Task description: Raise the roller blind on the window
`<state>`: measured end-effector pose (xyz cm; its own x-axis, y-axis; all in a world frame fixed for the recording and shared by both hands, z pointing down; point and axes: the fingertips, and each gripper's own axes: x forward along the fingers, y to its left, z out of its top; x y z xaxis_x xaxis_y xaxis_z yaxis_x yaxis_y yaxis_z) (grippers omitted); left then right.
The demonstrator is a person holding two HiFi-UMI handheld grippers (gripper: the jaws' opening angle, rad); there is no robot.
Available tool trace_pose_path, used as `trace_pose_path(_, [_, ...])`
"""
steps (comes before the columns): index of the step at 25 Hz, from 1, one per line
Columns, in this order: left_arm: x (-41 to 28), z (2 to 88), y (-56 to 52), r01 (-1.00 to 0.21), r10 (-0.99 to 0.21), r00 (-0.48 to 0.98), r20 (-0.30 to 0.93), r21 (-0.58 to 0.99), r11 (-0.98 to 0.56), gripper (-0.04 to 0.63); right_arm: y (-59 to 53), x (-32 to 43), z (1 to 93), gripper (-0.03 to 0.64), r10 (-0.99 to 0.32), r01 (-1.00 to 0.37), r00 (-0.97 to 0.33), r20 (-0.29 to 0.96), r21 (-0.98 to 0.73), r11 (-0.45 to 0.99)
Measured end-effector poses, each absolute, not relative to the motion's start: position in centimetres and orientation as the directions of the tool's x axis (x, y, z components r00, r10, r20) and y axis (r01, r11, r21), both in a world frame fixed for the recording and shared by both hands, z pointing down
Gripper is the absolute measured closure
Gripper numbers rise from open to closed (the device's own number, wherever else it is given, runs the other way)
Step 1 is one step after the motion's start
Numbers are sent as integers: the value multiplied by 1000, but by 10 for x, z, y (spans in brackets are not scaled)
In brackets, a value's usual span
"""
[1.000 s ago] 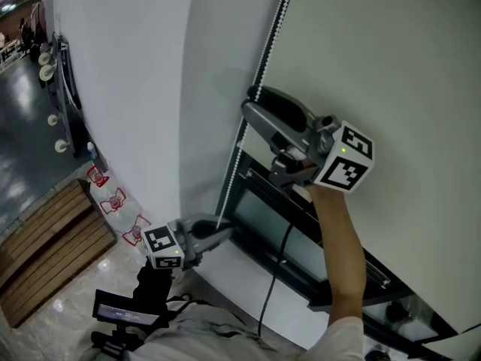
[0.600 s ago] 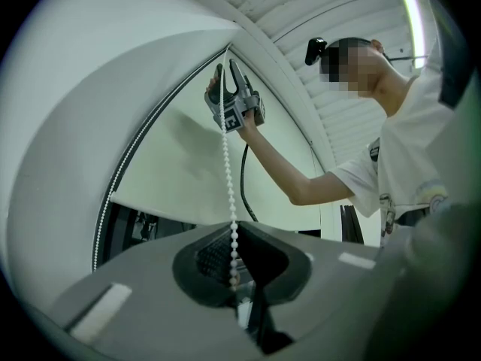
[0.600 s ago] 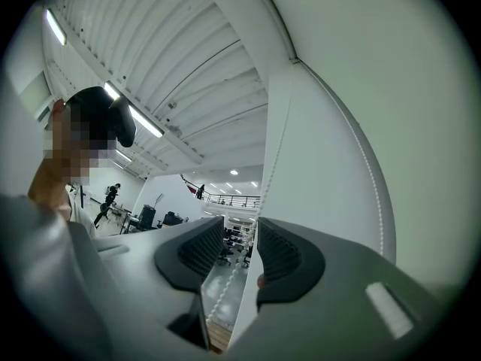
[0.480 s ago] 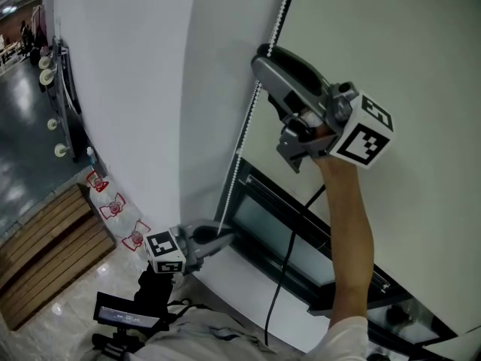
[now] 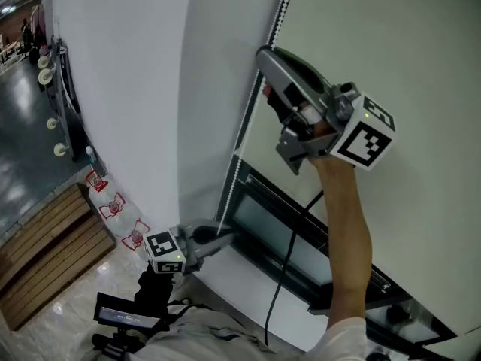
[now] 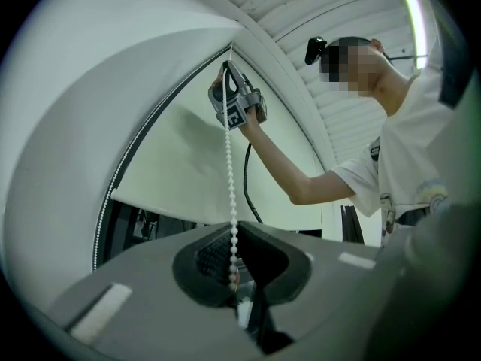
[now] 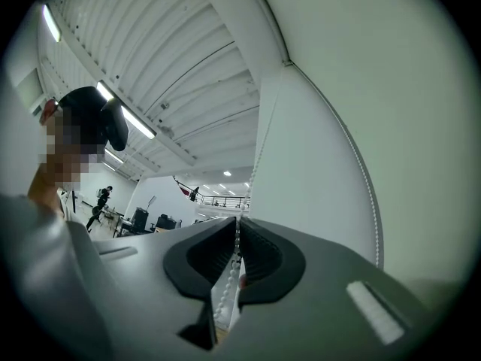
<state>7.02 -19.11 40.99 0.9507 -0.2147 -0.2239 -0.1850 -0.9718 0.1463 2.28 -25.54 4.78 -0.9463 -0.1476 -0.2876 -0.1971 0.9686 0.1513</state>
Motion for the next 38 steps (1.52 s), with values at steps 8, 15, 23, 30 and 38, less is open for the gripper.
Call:
trace_pose_path(8, [71, 409, -191, -186, -217, 950, -225, 151, -971, 597, -257, 30, 53, 601, -164, -203, -941, -297, 105, 974])
trace_pose_path(15, [72, 407, -190, -181, -213, 950, -230, 151, -972, 597, -251, 24, 96, 603, -183, -214, -950, -252, 102, 971])
trace_pose_path(23, [69, 403, -190, -189, -221, 947, -233, 152, -970, 597, -243, 20, 147, 603, -195, -210, -961, -198, 55, 976])
trace_pose_path(30, [63, 401, -191, -200, -232, 942, -241, 150, -968, 597, -235, 12, 239, 603, -214, -211, -973, -87, -39, 977])
trace_pose_path(38, [59, 400, -191, -180, -226, 936, -268, 185, -966, 597, -220, 5, 340, 603, -204, -211, -977, 59, -147, 966])
